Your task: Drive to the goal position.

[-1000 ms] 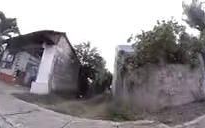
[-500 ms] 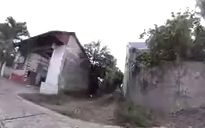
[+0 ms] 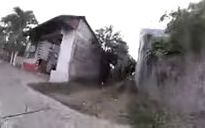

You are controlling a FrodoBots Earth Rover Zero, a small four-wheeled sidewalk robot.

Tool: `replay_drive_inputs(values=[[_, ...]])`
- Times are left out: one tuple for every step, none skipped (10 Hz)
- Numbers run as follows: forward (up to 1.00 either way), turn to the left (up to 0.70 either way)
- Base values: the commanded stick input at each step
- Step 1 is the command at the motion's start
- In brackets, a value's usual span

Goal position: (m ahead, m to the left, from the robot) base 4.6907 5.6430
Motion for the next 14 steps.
replay_drive_inputs(values=[[0.0, 0.0], [0.0, 0.0], [0.0, 0.0], [0.0, 0.0], [0.0, 0.0], [0.0, 0.0], [0.0, 0.0], [0.0, 0.45], [0.0, 0.45], [0.0, 0.45], [0.0, 0.45], [0.0, 0.45], [0.0, 0.45], [0.0, 0.45]])
